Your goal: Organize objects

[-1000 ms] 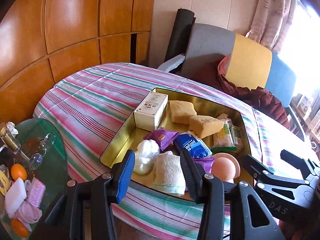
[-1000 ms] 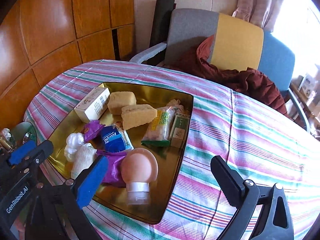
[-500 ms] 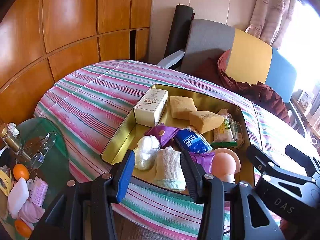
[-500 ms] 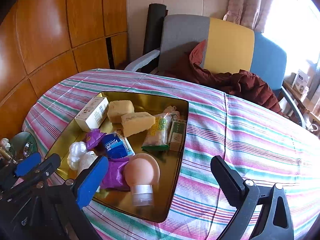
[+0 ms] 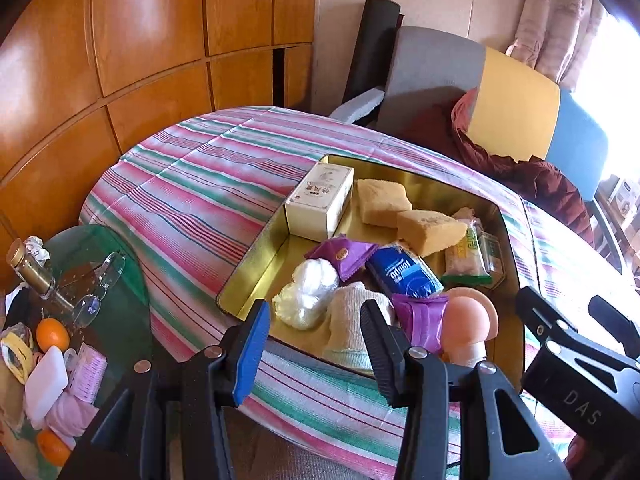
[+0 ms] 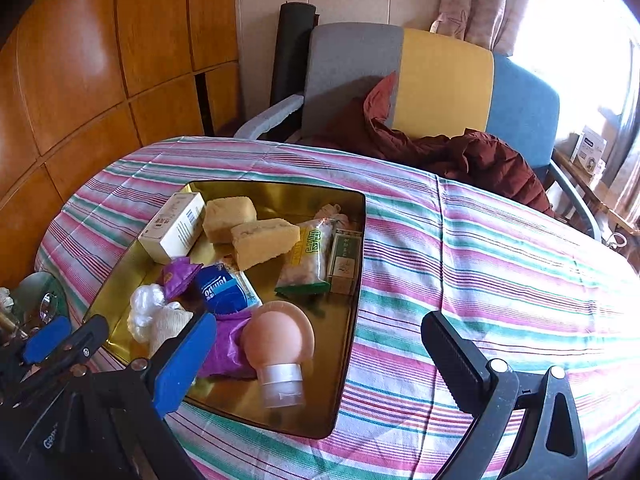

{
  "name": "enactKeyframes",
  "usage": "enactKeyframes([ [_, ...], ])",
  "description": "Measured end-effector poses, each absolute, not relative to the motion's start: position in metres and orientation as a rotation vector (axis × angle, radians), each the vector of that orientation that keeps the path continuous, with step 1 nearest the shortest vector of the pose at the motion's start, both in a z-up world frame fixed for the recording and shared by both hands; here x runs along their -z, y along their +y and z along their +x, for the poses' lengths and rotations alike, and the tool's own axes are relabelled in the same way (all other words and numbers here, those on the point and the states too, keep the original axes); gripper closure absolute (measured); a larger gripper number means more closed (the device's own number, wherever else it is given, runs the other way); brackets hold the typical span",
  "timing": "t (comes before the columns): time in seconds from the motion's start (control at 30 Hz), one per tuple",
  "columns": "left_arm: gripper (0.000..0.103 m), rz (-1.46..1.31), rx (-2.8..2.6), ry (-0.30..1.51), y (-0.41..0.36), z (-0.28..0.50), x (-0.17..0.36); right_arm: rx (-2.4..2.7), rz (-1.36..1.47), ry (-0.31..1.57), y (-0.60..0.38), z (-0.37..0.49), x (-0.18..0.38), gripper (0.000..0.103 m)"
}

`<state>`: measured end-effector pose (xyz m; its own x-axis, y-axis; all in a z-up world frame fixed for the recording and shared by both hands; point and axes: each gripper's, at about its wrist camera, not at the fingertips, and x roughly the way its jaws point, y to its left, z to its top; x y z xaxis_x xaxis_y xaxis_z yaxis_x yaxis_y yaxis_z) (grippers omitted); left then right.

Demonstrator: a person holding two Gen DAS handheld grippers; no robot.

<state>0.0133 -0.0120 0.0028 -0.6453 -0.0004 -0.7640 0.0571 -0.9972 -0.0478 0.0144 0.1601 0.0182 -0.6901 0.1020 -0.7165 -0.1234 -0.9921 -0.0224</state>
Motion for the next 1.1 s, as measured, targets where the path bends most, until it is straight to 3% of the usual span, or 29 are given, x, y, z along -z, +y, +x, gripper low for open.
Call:
enactKeyframes([
  [1.1,0.056,1.355,2.862,0.032,0.004,0.020,-0.002,-2.753,-1.153,0.092,0.168,0.014,-0.017,0.000],
])
